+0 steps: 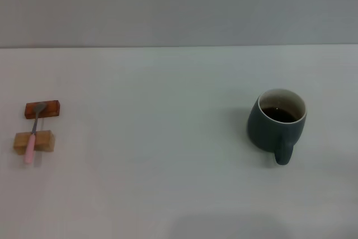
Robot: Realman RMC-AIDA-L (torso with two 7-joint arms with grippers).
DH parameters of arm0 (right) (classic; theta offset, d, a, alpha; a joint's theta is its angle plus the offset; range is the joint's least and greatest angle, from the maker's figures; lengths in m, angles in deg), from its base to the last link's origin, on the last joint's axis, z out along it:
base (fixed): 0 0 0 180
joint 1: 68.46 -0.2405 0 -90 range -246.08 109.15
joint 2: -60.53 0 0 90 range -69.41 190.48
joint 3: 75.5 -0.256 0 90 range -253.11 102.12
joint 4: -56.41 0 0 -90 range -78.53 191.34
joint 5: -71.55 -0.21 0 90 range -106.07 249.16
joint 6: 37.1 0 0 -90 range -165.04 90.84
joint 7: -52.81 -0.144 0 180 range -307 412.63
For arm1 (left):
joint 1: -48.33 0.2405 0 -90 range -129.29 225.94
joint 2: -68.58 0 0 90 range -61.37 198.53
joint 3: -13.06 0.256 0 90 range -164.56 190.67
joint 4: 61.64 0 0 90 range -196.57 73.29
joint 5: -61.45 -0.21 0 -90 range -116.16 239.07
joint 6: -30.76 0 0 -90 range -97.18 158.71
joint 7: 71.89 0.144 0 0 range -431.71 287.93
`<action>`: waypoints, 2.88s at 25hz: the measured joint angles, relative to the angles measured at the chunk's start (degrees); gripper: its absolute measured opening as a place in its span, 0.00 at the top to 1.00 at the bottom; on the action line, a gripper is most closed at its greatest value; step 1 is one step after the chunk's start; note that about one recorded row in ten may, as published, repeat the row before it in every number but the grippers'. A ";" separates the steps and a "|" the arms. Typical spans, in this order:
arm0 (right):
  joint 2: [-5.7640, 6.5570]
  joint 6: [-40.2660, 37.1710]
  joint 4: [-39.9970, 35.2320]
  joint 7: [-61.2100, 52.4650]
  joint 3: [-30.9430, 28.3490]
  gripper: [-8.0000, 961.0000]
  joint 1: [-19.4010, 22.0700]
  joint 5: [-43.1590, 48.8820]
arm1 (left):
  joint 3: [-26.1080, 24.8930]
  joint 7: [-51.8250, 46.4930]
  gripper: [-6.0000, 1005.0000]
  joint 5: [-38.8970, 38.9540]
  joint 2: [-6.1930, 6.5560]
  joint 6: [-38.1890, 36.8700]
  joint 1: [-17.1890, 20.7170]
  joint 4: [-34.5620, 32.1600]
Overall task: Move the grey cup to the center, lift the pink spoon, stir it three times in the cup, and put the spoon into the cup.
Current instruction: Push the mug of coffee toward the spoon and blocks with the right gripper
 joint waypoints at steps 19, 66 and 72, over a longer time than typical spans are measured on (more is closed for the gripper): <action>0.05 8.95 -2.62 0.00 -0.09 0.99 -3.15 0.13 | 0.61 -0.04 0.15 0.05 0.00 -0.21 0.02 0.09; -0.21 26.80 1.54 0.16 12.23 0.99 -15.57 4.64 | 0.61 0.21 0.15 0.36 0.09 -1.22 -0.39 0.97; -0.20 26.86 2.56 0.16 12.22 0.99 -15.96 6.80 | 0.61 -0.05 0.15 0.36 0.09 -1.22 -0.17 0.97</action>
